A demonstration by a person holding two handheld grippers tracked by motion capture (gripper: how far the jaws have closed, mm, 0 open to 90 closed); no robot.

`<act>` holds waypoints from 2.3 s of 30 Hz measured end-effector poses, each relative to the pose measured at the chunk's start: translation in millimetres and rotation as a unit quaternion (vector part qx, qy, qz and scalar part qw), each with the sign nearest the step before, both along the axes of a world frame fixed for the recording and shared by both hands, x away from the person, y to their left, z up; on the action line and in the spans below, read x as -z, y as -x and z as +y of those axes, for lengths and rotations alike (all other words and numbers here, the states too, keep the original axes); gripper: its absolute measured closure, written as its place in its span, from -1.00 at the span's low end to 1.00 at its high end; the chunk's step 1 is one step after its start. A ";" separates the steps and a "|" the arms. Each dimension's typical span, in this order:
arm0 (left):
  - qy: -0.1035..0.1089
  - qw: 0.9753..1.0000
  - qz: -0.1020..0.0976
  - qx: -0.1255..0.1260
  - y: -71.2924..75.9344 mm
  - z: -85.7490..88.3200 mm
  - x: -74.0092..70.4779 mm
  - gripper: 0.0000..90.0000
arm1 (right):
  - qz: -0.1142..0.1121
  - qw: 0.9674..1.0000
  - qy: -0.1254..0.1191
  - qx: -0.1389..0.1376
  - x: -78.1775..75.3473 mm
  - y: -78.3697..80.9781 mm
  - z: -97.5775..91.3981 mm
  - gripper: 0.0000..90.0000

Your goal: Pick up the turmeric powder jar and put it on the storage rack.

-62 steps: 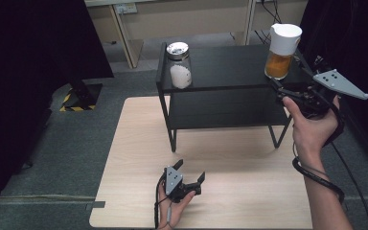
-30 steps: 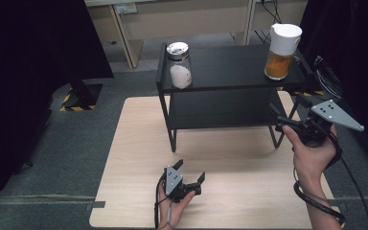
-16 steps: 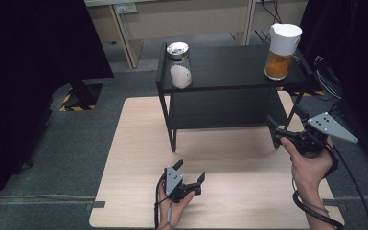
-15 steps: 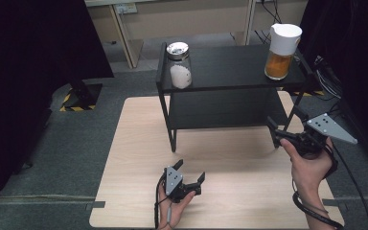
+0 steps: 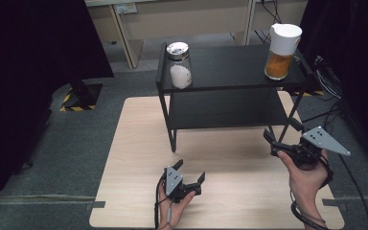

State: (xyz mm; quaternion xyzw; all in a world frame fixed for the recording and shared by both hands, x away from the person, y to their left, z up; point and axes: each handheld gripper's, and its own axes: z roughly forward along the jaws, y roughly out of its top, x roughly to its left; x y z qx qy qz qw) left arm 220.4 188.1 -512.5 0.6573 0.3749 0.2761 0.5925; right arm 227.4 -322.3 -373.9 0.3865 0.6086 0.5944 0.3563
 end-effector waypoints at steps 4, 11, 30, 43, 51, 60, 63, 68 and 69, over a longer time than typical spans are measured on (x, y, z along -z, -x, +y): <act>0.000 1.000 0.000 0.000 0.1 0.1 0.1 -0.88 | 0.000 1.000 -0.001 -0.002 5.4 3.1 -0.7 -0.87; 0.001 1.000 0.001 0.000 0.0 -0.1 -0.1 -0.88 | 0.011 1.000 0.003 -0.007 20.1 7.3 -2.0 -0.87; 0.000 1.000 0.002 0.000 0.2 -0.5 -0.5 -0.88 | 0.035 0.999 0.016 -0.018 51.8 14.8 -1.9 -0.88; 0.001 1.000 0.002 0.000 0.3 -0.4 -0.3 -0.89 | 0.051 0.998 0.015 -0.025 69.0 19.6 -2.9 -0.88; 0.001 1.000 0.002 0.000 0.2 -0.4 -0.3 -0.89 | 0.059 0.998 0.017 -0.028 81.2 22.7 -4.2 -0.88; 0.001 1.000 0.002 0.000 0.3 -0.3 -0.2 -0.89 | 0.072 0.997 0.020 -0.032 90.2 24.3 -3.8 -0.88; 0.001 1.000 0.002 0.000 0.4 -0.4 -0.2 -0.88 | 0.075 0.996 0.022 -0.033 92.7 24.7 -4.1 -0.88; 0.001 1.000 0.002 0.000 0.3 -0.2 -0.2 -0.89 | 0.079 0.996 0.023 -0.033 96.0 25.2 -4.8 -0.88; 0.002 1.000 0.002 0.000 0.3 -0.2 -0.1 -0.89 | 0.081 0.996 0.023 -0.034 96.6 25.2 -4.9 -0.88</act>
